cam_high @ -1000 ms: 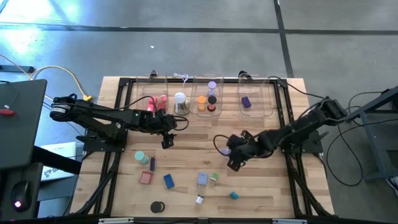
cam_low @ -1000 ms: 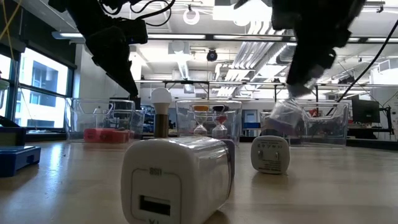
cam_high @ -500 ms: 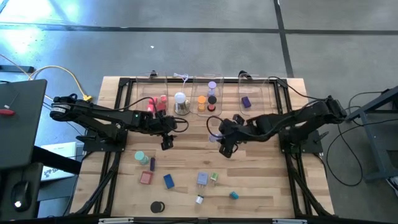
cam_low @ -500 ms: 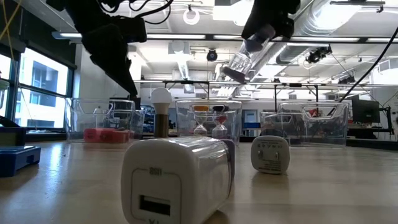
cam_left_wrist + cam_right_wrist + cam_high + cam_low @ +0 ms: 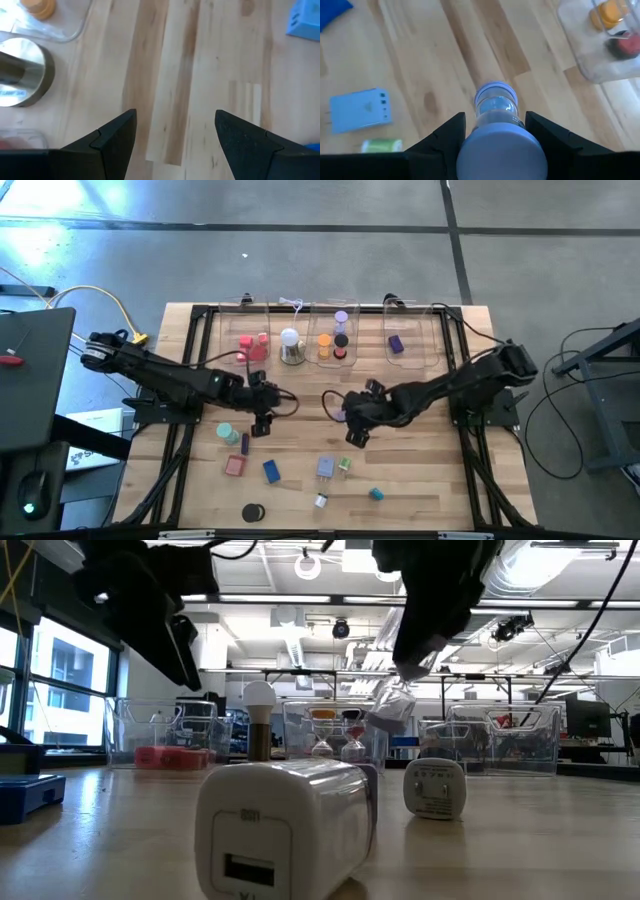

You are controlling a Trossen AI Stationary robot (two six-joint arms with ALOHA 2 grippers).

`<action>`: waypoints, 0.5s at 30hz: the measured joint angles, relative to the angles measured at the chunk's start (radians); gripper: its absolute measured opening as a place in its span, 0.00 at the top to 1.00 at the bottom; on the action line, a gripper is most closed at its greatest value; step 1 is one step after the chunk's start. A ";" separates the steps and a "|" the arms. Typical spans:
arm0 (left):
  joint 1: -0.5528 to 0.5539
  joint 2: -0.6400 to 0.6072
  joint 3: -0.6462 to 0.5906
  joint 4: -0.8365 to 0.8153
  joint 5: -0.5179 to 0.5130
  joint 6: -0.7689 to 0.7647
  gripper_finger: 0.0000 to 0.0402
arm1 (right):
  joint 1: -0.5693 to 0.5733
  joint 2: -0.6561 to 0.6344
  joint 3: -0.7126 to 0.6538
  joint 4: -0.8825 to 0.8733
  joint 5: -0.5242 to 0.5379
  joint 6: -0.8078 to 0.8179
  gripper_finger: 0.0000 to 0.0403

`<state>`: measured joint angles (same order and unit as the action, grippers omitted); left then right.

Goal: Pick & Place Office items
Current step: Put the violet hourglass into the middle transparent bin

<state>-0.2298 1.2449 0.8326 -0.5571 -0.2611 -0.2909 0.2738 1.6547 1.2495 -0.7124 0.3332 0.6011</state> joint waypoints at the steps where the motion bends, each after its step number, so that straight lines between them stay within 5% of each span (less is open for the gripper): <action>1: -0.006 0.000 0.000 0.000 0.000 0.001 0.35 | -0.008 0.001 0.000 0.000 -0.001 -0.001 0.55; 15: -0.023 0.000 0.000 -0.001 -0.002 -0.010 0.35 | -0.053 0.001 0.200 -0.189 0.026 -0.063 0.55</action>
<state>-0.2523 1.2449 0.8326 -0.5579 -0.2630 -0.3004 0.2207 1.6555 1.4497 -0.9015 0.3593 0.5384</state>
